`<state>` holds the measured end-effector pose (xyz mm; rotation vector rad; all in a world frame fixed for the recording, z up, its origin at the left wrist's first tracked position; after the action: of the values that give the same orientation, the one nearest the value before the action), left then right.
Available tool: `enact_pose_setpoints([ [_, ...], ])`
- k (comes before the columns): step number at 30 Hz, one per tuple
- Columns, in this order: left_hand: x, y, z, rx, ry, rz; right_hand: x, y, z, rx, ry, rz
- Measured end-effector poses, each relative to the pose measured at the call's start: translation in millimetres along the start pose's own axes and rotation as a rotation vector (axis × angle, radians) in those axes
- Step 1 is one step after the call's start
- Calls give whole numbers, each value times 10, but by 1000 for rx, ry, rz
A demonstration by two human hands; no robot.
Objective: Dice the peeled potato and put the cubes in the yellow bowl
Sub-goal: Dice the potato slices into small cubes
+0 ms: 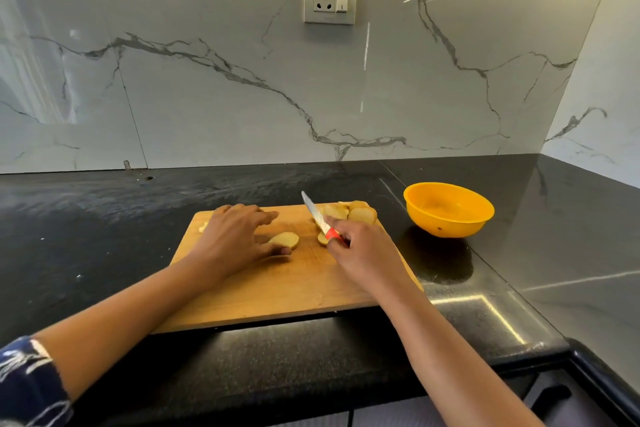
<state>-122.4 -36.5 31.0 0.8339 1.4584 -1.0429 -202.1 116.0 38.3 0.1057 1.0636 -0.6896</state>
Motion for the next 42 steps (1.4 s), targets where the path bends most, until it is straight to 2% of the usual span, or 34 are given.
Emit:
enact_pose_setpoints([
  [5, -73, 276, 214, 77, 65, -131, 99, 92, 67, -8, 156, 157],
  [8, -101, 251, 222, 89, 22, -154, 141, 105, 79, 22, 233, 205],
  [13, -21, 125, 176, 101, 53, -67, 220, 216, 252, -31, 265, 200],
  [30, -38, 144, 253, 163, 213, -145, 156, 107, 241, -23, 298, 205],
  [35, -35, 144, 239, 168, 208, -131, 198, 95, 263, -39, 291, 245],
  [42, -40, 145, 208, 160, 222, -91, 132, 138, 276, -48, 314, 197],
])
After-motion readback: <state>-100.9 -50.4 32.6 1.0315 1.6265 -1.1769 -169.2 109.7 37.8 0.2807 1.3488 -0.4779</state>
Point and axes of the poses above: each hand's wrist, its own y-axis away from the middle knuckle, its own x-axis out of the palm, z = x × y, the point moved 10 cm from there along -y, towards the middle knuckle, and after that the axes turned 8 degrees about z, right-handed, at the moved point
